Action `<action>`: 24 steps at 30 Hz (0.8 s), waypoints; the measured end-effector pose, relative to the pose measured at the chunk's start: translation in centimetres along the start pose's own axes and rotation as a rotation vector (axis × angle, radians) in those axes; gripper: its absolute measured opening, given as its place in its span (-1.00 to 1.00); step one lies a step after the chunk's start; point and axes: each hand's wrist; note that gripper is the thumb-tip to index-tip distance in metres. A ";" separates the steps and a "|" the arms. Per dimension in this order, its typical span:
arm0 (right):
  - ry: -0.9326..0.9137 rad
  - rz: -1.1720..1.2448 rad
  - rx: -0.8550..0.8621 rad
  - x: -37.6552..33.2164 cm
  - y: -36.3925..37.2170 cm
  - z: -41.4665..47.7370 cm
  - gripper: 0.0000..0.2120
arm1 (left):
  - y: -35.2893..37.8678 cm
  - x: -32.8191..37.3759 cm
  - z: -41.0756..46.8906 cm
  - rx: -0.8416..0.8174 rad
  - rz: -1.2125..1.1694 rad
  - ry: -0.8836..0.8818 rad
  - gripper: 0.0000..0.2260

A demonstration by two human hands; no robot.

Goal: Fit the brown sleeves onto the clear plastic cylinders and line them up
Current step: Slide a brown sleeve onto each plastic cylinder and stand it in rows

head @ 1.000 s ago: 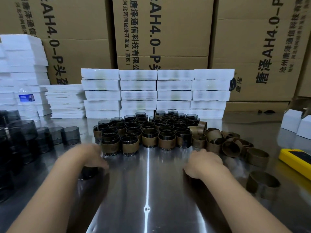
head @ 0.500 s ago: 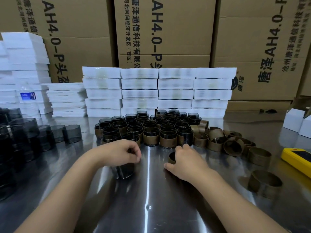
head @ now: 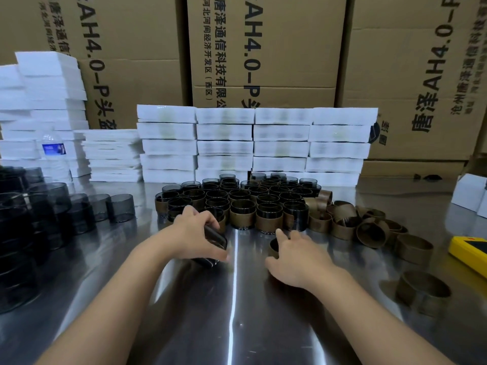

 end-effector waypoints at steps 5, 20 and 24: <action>-0.009 0.030 0.036 0.2 0.1 0.0 -0.33 | -0.3 -0.5 -0.1 0.014 0.024 -0.039 -0.39; -0.094 0.270 0.067 0.3 0.6 0.7 -0.38 | 1.0 0.3 0.1 0.163 -0.068 -0.023 -0.40; 0.012 0.329 0.231 0.0 0.8 0.8 -0.43 | 1.8 1.5 0.2 0.185 -0.486 -0.022 -0.47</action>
Point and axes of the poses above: each hand's wrist, its own z-axis towards the middle knuckle, its own y-axis out of the palm, x = y × z, and after that the axes turned 9 degrees about -z, right-handed
